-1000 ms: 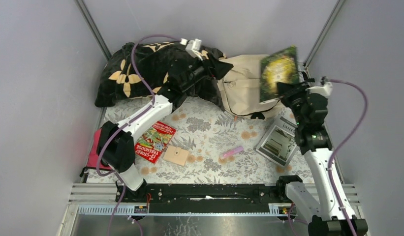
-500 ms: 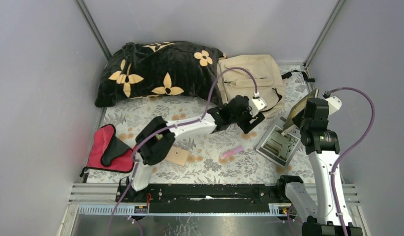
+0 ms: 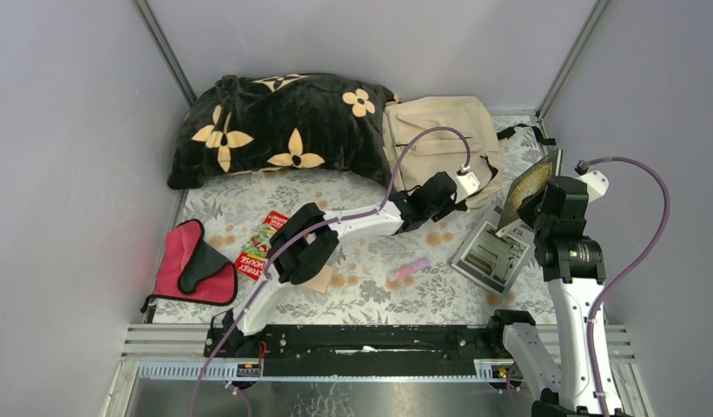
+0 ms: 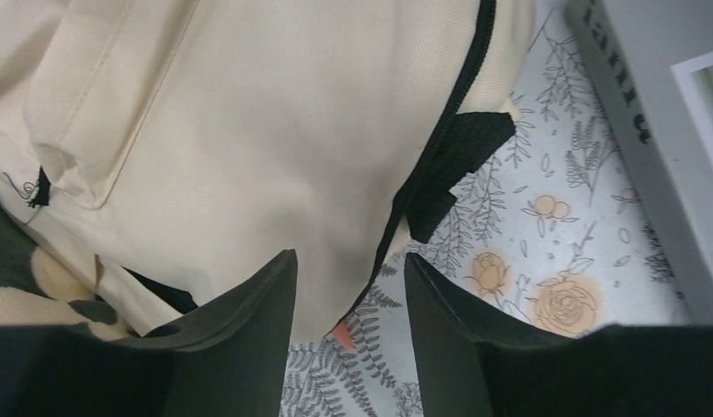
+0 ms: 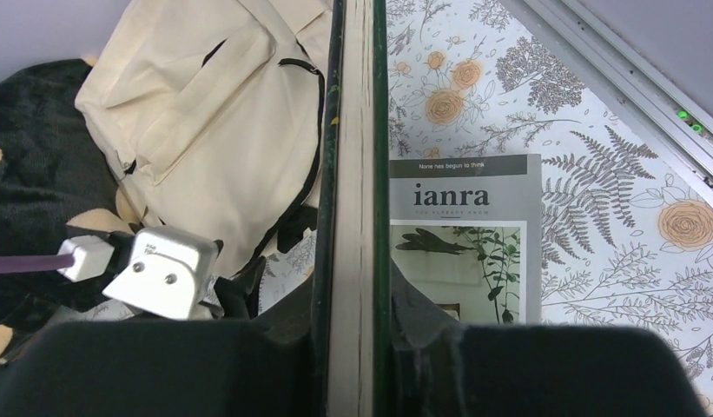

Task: Pack the student bag
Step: Place the book in the student bag.

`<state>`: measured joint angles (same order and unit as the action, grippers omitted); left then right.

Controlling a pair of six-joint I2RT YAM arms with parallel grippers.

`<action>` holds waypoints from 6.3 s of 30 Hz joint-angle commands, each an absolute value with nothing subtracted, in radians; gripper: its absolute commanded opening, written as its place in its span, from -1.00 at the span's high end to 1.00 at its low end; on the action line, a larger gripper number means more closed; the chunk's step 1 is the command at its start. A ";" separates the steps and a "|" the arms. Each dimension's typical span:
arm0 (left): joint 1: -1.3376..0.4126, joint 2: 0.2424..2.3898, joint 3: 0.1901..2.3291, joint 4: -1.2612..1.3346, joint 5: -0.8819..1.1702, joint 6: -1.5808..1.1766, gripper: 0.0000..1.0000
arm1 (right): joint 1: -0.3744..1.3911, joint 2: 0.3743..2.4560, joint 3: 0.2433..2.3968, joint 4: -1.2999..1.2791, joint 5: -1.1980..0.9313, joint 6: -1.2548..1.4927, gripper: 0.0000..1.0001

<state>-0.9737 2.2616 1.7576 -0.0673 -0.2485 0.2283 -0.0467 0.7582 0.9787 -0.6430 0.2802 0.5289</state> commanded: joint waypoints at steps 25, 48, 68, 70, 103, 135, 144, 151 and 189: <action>-0.855 2.249 2.063 -0.139 -0.298 0.169 1.00 | -0.049 0.673 0.989 -0.561 0.073 0.566 1.00; -0.725 2.186 2.213 -0.058 -0.005 -0.151 1.00 | -0.048 0.859 0.524 0.304 -0.456 1.148 1.00; -0.726 2.220 2.265 -0.081 0.043 -0.196 1.00 | 0.163 0.863 0.513 0.327 -0.311 1.260 1.00; -0.724 2.215 2.255 -0.081 0.040 -0.196 1.00 | 0.163 0.881 0.504 0.372 -0.255 1.263 1.00; -0.723 2.150 2.163 -0.070 0.164 -0.198 1.00 | 0.244 1.873 1.119 0.256 0.283 1.406 0.03; -0.681 2.189 2.104 -0.005 0.130 -0.285 1.00 | 0.242 1.318 0.919 0.007 -0.151 1.073 -0.99; -0.680 2.206 2.089 -0.003 0.151 -0.310 1.00 | 0.242 1.171 0.956 -0.163 -0.297 0.869 -0.99; -0.680 2.201 2.054 0.028 0.189 -0.335 1.00 | 0.242 1.143 0.808 0.203 -0.460 0.895 -0.99; -0.741 2.202 2.195 -0.187 0.103 -0.114 -0.50 | -0.059 0.951 0.876 -0.739 0.389 0.706 -0.99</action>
